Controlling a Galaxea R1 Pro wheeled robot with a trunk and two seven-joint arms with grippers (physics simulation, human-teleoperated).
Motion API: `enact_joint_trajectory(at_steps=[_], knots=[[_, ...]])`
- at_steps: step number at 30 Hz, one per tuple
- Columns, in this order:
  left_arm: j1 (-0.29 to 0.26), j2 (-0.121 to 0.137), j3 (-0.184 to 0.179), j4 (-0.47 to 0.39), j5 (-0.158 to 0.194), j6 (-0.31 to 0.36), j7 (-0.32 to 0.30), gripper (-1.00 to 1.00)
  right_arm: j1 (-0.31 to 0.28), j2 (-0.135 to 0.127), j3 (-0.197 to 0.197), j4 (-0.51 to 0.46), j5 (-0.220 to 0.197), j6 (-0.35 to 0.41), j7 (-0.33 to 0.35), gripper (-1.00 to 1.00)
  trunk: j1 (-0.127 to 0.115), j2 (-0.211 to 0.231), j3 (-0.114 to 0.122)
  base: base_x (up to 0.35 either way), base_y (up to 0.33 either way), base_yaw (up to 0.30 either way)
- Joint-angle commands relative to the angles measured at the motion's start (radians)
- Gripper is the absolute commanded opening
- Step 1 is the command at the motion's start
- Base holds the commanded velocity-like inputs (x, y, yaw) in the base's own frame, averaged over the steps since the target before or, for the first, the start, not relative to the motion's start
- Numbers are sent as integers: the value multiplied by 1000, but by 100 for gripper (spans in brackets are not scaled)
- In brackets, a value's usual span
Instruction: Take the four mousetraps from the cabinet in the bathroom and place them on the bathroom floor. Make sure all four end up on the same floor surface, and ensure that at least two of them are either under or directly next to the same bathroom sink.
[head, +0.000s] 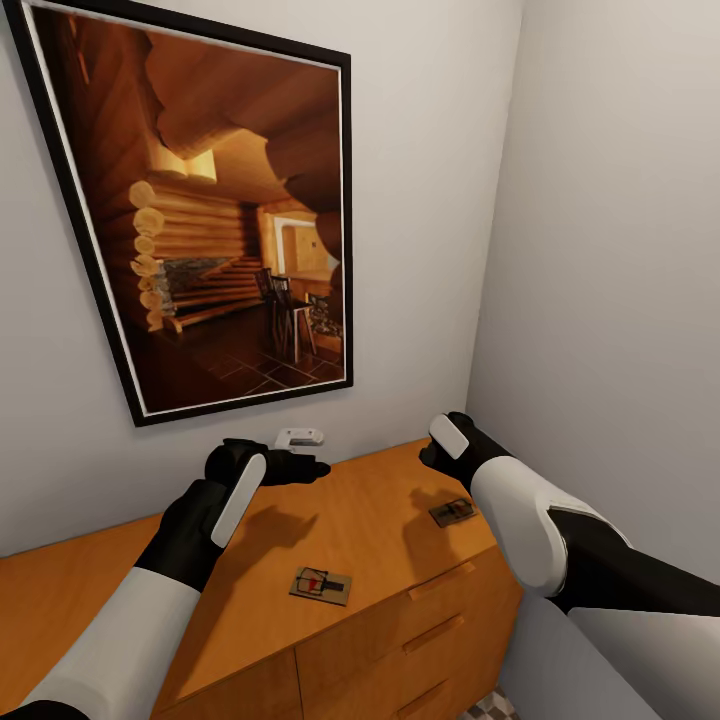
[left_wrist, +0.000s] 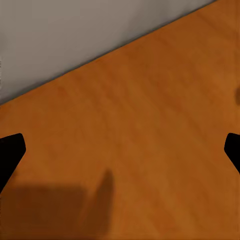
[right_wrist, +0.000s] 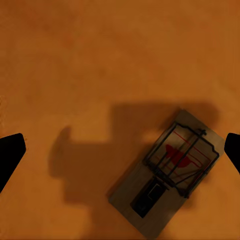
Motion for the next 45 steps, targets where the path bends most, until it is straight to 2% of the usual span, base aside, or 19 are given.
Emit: enact_joint_trajectory(at_steps=[1, 45], knots=[[-1, 0, 0, -1, 8, 4, 7, 100, 0, 0, 1, -2, -7, 4, -4, 100, 0, -1, -1, 0, 0, 0], [-1, -1, -1, -1, 7, 4, 7, 100, 3, 0, 3, 29, -6, -10, 8, 100, 0, -1, -1, 0, 0, 0]])
